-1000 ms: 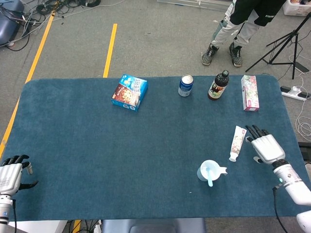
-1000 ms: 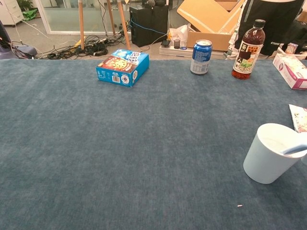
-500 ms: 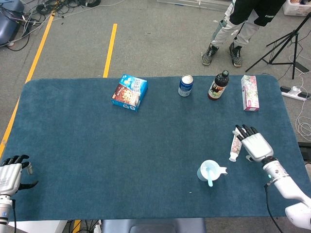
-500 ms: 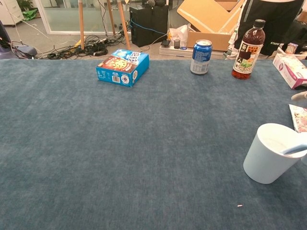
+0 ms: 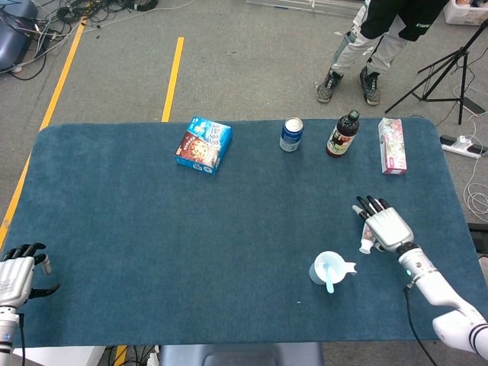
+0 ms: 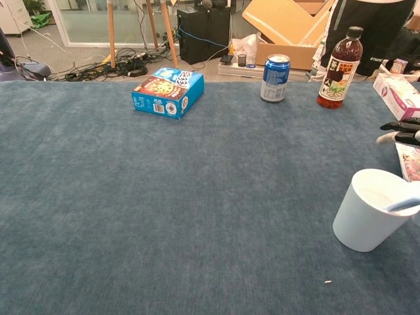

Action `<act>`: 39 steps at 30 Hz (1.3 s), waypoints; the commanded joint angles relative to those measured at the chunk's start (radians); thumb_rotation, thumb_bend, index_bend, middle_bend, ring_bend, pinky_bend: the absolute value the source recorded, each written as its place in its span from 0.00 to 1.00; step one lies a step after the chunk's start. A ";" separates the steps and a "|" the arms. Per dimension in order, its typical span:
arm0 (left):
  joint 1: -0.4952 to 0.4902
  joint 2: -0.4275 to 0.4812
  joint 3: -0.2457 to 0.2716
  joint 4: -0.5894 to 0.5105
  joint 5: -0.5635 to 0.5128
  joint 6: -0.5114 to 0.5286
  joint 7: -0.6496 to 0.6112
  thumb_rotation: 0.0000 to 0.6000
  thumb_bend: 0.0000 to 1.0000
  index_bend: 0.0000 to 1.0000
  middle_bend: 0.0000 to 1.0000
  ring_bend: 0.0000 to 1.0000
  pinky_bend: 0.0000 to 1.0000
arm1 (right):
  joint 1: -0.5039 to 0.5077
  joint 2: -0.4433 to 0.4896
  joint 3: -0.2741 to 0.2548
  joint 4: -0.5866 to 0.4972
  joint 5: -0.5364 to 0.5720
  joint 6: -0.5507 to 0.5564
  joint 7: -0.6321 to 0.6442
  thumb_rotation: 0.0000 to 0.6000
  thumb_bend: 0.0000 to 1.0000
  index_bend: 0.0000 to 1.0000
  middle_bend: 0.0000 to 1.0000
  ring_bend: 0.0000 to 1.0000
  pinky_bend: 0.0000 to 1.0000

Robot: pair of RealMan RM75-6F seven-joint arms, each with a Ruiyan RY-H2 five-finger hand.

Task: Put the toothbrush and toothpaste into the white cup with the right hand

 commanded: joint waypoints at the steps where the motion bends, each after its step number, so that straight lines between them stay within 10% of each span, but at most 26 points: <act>1: 0.001 0.001 0.000 -0.001 0.002 0.001 -0.002 1.00 0.00 0.59 0.25 0.19 0.20 | 0.010 -0.017 0.003 0.012 -0.003 -0.006 0.007 1.00 0.00 0.14 0.00 0.00 0.18; 30: -0.001 0.004 0.001 0.000 0.001 -0.006 -0.006 1.00 0.00 0.59 0.25 0.19 0.20 | 0.057 -0.009 0.039 -0.059 0.033 -0.026 0.052 1.00 0.00 0.14 0.01 0.00 0.19; 39: -0.002 0.000 0.000 0.002 -0.003 -0.007 0.001 1.00 0.00 0.59 0.25 0.19 0.20 | 0.048 0.048 0.051 -0.135 0.081 -0.041 -0.043 1.00 0.00 0.26 0.21 0.28 0.49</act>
